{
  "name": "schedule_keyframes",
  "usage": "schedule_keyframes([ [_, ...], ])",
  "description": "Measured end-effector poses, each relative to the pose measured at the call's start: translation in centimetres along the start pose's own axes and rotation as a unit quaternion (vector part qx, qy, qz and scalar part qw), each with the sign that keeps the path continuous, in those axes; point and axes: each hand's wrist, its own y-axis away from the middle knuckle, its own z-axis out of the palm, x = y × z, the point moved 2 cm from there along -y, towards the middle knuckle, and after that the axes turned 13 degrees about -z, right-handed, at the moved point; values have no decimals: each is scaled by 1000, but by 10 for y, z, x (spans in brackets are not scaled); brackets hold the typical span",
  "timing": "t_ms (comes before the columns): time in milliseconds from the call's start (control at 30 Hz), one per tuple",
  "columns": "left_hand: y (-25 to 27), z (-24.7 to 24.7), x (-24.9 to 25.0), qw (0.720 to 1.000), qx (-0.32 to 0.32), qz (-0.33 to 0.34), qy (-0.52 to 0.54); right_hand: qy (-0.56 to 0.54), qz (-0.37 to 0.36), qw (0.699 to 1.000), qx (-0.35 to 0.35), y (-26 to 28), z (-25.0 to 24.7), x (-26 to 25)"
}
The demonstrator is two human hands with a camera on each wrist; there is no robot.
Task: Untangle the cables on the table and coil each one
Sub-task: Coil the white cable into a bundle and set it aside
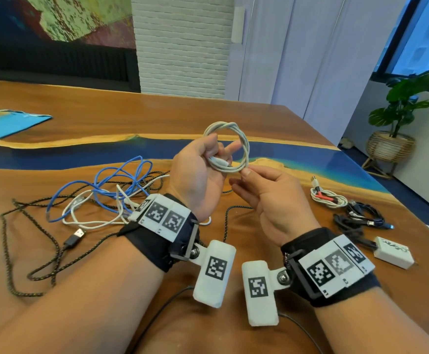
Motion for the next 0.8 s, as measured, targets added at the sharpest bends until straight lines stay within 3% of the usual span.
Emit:
schedule_keyframes([
  [200, -5, -5, -4, 998, 36, 22, -41, 37, -1, 999, 5, 1, -1, 0],
  [267, -9, -9, -6, 991, 69, 17, -112, 38, 2, 999, 11, 1, -2, -1],
  [367, -12, -13, -4, 952, 125, 51, -274, 31, -1, 999, 28, -1, -5, -5],
  [467, -13, -13, -4, 927, 118, 68, -350, 5, 6, 999, 44, -1, -6, -7],
  [633, -12, -14, -8, 940, 51, 46, -333, -88, 39, 993, 69, -1, -8, -13],
  [800, -12, -12, -9, 932, 42, 50, -358, -143, 50, 987, 58, -1, -9, -19],
])
